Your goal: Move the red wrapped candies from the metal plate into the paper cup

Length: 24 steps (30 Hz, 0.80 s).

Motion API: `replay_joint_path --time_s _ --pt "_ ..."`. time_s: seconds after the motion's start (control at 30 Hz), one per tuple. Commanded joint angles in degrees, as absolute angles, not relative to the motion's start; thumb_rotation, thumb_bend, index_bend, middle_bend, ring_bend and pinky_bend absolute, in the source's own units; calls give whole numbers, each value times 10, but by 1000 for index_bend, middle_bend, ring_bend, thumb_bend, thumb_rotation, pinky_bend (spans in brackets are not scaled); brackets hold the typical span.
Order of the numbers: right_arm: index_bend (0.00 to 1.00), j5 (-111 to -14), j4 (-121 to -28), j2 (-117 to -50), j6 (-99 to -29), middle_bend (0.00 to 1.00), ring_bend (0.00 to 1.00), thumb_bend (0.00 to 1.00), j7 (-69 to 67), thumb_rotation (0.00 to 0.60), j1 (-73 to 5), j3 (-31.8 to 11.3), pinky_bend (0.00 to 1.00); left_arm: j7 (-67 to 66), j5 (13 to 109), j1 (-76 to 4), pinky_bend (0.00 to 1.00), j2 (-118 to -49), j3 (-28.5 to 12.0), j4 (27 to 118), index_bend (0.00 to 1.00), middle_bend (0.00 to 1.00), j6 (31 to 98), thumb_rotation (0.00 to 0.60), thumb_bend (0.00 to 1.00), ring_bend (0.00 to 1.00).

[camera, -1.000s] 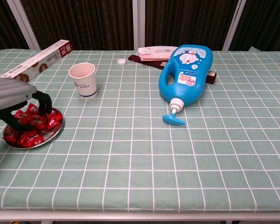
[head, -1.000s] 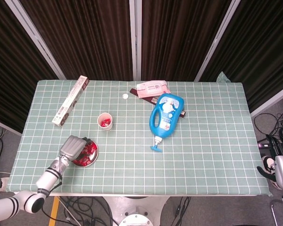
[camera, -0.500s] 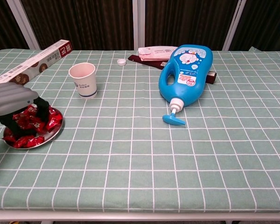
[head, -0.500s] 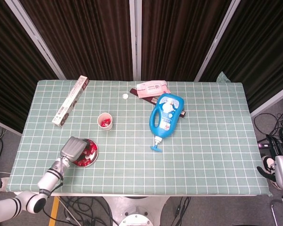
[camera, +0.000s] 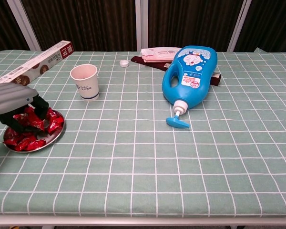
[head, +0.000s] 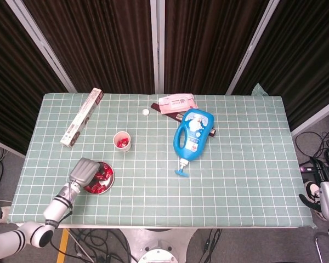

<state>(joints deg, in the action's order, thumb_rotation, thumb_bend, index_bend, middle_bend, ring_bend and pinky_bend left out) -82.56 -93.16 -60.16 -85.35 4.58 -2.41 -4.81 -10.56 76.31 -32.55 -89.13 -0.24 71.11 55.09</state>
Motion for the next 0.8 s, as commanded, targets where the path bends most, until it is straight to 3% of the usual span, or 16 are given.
replay_joint_path --time_s 0.03,0.4,0.8 --pt "0 -826 -931 -602 -853 115 46 58 45 600 -25 -48 295 -78 765 -324 1000 -873 -11 733 684 731 552 600 457 947" --pt "0 -829 -922 -604 -851 115 47 59 33 600 -26 -48 297 -56 760 -347 1000 -799 -65 806 684 733 562 600 459 947" --pt "0 -825 -915 -603 -857 115 47 58 23 600 -20 -48 299 -75 704 -462 1000 -837 -131 733 684 733 449 600 461 947"
